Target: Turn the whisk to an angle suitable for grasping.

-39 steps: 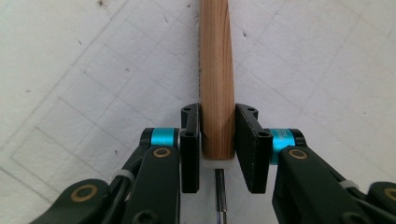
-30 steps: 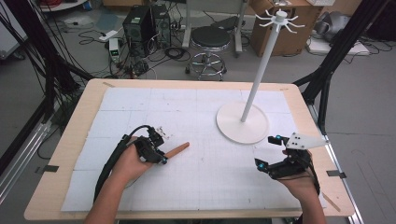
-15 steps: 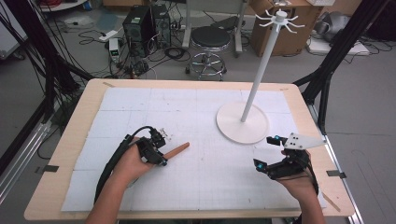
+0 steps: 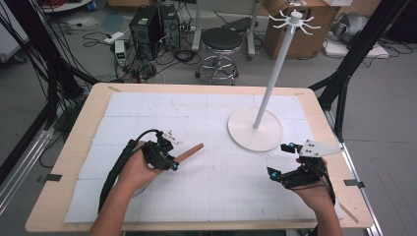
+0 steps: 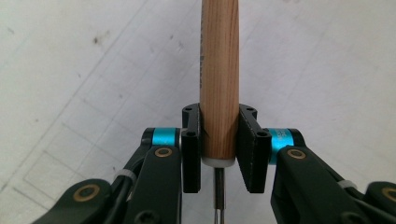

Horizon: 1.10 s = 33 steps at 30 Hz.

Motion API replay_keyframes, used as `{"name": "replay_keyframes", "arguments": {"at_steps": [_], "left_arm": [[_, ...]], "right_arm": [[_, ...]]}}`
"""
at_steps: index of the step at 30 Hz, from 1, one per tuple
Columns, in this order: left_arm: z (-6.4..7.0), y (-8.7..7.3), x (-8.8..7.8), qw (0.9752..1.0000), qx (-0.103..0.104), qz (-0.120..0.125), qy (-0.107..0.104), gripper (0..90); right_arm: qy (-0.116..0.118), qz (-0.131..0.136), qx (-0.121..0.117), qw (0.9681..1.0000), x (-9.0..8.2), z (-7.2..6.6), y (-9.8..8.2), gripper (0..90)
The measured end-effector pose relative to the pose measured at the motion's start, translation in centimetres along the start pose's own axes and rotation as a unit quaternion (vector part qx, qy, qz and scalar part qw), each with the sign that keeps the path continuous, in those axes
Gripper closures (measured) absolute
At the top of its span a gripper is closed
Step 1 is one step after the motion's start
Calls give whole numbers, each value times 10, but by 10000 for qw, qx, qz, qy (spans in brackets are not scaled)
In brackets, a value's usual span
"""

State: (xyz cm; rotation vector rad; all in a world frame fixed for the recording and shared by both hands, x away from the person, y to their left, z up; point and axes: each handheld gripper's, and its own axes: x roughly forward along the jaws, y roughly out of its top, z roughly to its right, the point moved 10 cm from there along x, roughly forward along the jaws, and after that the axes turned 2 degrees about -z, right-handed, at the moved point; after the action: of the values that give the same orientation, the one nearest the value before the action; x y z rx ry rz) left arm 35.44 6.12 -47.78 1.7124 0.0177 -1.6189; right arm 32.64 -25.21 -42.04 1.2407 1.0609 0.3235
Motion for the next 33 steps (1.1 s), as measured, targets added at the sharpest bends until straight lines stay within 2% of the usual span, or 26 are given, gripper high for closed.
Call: {"name": "replay_keyframes", "arguments": {"at_steps": [5,8,10,11,18,19,20,22,25,29,31,33], "left_arm": [[9,16,-18,9991,137,381,-88,734],[16,26,-28,9976,156,644,-194,734],[18,30,-33,9970,263,694,-229,734],[18,31,-35,9970,305,687,-171,735],[21,41,-44,9952,342,877,-278,734],[23,44,-45,9945,301,952,-307,734],[24,46,-47,9942,375,964,-310,735],[27,50,-49,9931,341,1043,-407,734],[28,58,-54,9917,419,1136,-432,735],[30,68,-62,9886,385,1347,-548,734],[31,71,-64,9879,372,1378,-607,735],[31,73,-67,9880,406,1369,-581,735]], "right_arm": [[4,25,-10,10000,-1,0,1,9],[-9,26,-14,10000,-1,0,1,9],[2,27,-10,10000,-1,-1,1,9],[0,25,-11,10000,-1,-1,1,9],[11,48,-27,10000,-2,-2,2,9],[4,46,-25,10000,-2,-2,2,9],[7,46,-21,10000,-2,-2,2,9],[3,51,-33,10000,-2,-2,2,9],[-1,48,-31,10000,-3,-1,2,9],[-4,62,-30,10000,-3,0,2,9],[10,55,1,10000,-2,0,2,9],[7,47,2,10000,-2,1,1,9]]}}
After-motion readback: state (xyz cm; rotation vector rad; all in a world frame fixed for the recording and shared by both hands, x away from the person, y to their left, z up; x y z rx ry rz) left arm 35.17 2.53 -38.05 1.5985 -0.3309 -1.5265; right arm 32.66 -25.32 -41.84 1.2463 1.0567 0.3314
